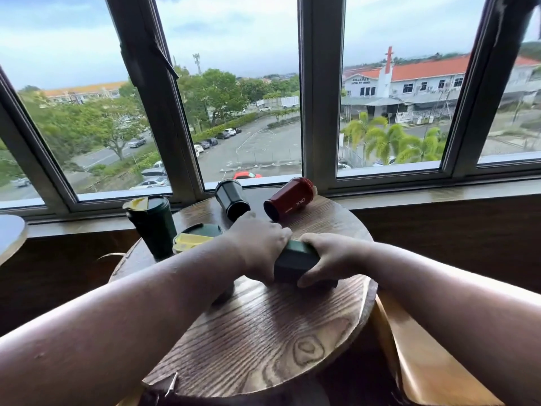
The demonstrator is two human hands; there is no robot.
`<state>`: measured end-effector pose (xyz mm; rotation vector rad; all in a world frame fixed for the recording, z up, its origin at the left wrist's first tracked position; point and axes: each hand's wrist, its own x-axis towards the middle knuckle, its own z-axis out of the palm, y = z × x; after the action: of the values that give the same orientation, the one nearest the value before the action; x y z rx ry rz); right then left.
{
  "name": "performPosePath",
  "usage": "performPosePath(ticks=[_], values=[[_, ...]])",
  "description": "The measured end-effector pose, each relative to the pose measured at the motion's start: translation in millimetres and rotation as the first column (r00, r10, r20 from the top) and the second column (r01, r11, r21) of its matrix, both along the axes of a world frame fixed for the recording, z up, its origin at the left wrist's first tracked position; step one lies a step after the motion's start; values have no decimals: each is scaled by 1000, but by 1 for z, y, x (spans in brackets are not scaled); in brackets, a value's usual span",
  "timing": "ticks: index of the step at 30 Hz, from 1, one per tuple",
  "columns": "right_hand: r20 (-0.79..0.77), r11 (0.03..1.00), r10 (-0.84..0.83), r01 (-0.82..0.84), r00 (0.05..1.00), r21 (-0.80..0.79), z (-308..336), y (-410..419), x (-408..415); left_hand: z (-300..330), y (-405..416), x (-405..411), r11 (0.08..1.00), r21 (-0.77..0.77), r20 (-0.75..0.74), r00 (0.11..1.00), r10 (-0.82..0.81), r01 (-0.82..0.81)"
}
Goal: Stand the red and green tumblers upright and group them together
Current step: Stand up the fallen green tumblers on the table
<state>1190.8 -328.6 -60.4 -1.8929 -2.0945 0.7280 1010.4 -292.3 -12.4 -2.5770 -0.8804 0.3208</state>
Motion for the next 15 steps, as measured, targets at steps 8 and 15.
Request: performPosePath(ticks=[8,15], values=[[-317,990,-78,111,945,89,-5,3,-8,39,15,-9,994,-102,98,994,-38,48],[-549,984,-84,156,831,86,-15,14,-18,49,40,-26,876,-461,407,911,67,141]])
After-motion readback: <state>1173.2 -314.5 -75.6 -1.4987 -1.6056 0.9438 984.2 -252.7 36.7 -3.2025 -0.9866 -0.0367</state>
